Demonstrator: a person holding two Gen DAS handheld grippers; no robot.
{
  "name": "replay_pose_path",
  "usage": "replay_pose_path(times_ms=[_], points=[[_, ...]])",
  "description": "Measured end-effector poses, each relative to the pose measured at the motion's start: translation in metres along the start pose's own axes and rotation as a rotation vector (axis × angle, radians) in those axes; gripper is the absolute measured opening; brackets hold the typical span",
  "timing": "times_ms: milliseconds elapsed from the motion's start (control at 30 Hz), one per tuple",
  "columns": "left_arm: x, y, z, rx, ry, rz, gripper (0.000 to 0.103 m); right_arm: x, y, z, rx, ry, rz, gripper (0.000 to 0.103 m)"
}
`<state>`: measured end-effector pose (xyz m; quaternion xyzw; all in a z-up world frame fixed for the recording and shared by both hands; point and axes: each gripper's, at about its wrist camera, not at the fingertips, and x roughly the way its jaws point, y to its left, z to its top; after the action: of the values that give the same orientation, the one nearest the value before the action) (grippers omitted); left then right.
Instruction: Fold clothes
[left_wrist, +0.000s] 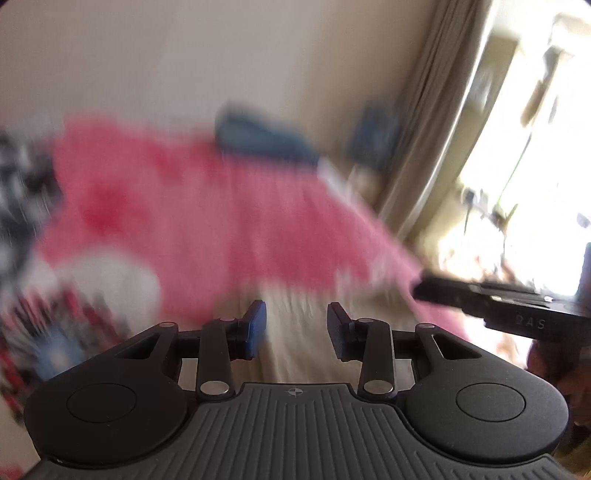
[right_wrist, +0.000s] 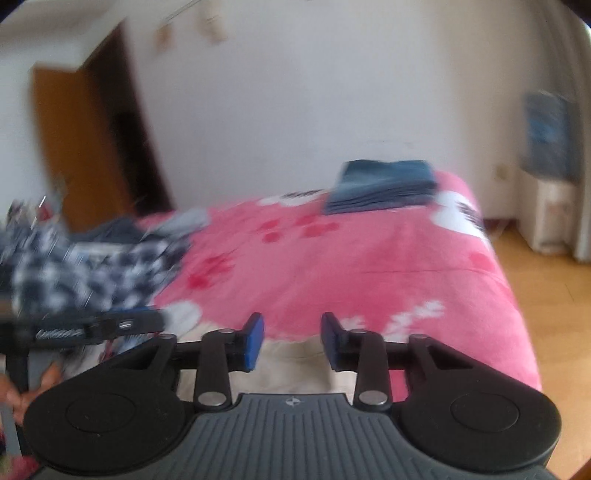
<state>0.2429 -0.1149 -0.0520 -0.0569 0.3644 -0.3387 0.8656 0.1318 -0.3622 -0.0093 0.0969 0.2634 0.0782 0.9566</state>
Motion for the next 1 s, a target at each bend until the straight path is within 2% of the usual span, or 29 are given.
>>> replay_pose_path(times_ms=[67,100,133,200,300,467,533,633,700,800,900,1000], points=[[0.014,0.007,-0.006,-0.024,0.012,0.049,0.033,0.017,-0.004,-0.005,0.023,0.066,-0.025,0.025],[0.013,0.009,-0.006,-0.034,0.004,0.062,0.033,0.025,-0.006,-0.007,0.034,0.098,-0.037,0.013],[0.010,0.010,-0.003,-0.056,0.009,0.069,0.034,0.034,-0.008,-0.010,0.046,0.131,-0.049,0.010],[-0.007,0.011,0.001,-0.090,-0.018,0.084,0.034,0.038,-0.010,-0.010,0.063,0.165,-0.069,0.011],[-0.046,0.005,0.005,-0.086,-0.047,0.121,0.034,0.006,-0.005,0.000,0.064,0.126,-0.081,0.013],[-0.143,-0.026,-0.010,0.058,-0.097,0.170,0.035,-0.074,0.012,-0.003,0.019,0.097,-0.067,0.013],[-0.180,-0.043,-0.031,0.135,-0.093,0.176,0.035,-0.110,0.026,-0.009,-0.026,0.088,-0.048,0.013],[-0.223,-0.071,-0.081,0.255,-0.048,0.164,0.036,-0.166,0.056,-0.034,-0.107,0.100,-0.015,0.013],[-0.241,-0.090,-0.125,0.322,0.024,0.145,0.036,-0.200,0.077,-0.059,-0.156,0.128,0.017,0.013],[-0.246,-0.113,-0.187,0.371,0.114,0.134,0.036,-0.231,0.105,-0.106,-0.184,0.212,0.075,0.013],[-0.235,-0.123,-0.230,0.348,0.162,0.147,0.036,-0.247,0.142,-0.150,-0.268,0.262,0.086,0.012],[-0.222,-0.112,-0.248,0.224,0.172,0.208,0.036,-0.248,0.174,-0.181,-0.352,0.251,0.054,0.012]])
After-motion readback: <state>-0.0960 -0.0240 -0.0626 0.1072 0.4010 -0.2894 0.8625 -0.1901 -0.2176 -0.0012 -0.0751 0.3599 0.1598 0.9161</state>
